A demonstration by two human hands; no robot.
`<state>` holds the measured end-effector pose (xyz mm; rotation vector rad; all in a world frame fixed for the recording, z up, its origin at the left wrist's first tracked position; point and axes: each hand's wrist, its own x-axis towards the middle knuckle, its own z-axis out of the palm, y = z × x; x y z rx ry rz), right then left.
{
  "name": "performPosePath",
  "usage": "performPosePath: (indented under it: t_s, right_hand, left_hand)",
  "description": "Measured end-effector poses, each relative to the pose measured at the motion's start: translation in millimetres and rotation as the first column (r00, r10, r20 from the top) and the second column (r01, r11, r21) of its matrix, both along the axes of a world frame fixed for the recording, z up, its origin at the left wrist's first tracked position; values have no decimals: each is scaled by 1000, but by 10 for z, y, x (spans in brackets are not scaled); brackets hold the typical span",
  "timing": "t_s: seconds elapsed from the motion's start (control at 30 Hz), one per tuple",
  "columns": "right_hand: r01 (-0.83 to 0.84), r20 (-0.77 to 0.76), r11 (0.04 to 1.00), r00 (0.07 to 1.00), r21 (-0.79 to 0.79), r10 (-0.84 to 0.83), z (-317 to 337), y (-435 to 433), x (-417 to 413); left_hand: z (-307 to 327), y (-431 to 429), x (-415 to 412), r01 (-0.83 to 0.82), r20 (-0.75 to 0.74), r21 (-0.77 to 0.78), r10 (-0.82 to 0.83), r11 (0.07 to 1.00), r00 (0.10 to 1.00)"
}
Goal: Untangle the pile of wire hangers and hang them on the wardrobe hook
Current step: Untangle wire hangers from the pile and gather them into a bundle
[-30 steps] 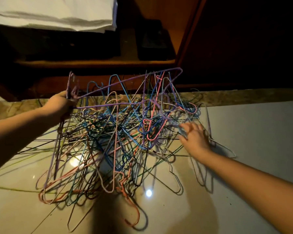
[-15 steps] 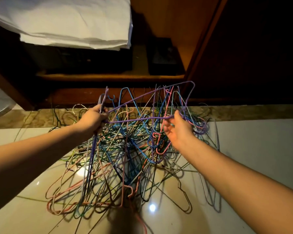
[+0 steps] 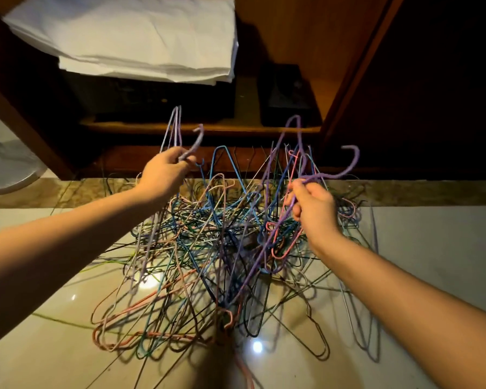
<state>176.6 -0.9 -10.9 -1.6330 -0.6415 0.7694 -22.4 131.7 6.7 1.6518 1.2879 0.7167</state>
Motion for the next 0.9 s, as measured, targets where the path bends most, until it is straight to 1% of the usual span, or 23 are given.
performPosePath:
  t_s: [0.07, 0.13, 0.17, 0.23, 0.3, 0.4, 0.5, 0.53, 0.6, 0.67, 0.73, 0.77, 0.83, 0.87, 0.9]
  right_hand:
    - [-106, 31, 994, 994, -35, 107, 51, -1, -111]
    - [-161, -3, 986, 987, -38, 161, 93, 45, -250]
    - [-182, -29, 983, 983, -33, 181, 101, 90, -318]
    - [-202, -37, 978, 979, -44, 201, 99, 192, -431]
    - [-186, -4, 979, 982, -77, 187, 79, 259, -464]
    - [-137, 15, 986, 990, -98, 139, 34, 256, -379]
    - [-166, 64, 980, 983, -109, 173, 18, 196, -318]
    - [-188, 102, 975, 974, -117, 200, 19, 184, -310]
    - [-237, 236, 959, 933, -157, 270, 65, 146, -300]
    - [-285, 375, 940, 864, -186, 336, 105, 113, -261]
    - [-336, 478, 922, 788, -194, 388, 140, 57, -218]
    - [-343, 545, 919, 741, -194, 392, 155, 29, -198]
    - [-299, 668, 941, 668, -162, 327, 154, 11, -143]
    - [-262, 695, 956, 664, -130, 276, 154, 8, -118]
    - [-222, 685, 969, 690, -106, 234, 138, 16, -84]
  left_hand:
    - [81, -113, 118, 102, 26, -62, -100, 993, 995]
    - [150, -261, 270, 174, 77, -122, -166, 977, 983]
    - [174, -339, 348, 201, 128, -156, -182, 967, 975]
    - [207, -481, 470, 216, 264, -248, -148, 944, 953]
    - [217, -554, 530, 198, 355, -313, -79, 929, 932]
    - [219, -595, 565, 248, 438, -378, -63, 892, 897]
    - [212, -646, 617, 310, 487, -402, -85, 862, 869]
    - [218, -667, 638, 323, 489, -397, -99, 859, 867]
    - [204, -684, 671, 338, 488, -395, -117, 854, 865]
    - [195, -674, 676, 352, 490, -398, -128, 847, 862]
    - [194, -663, 669, 388, 504, -400, -155, 830, 850]
    - [191, -663, 669, 409, 513, -397, -170, 822, 841]
    - [182, -673, 677, 423, 502, -383, -200, 821, 842]
    - [171, -679, 681, 418, 485, -372, -211, 829, 849]
    - [144, -678, 683, 413, 468, -353, -224, 840, 855]
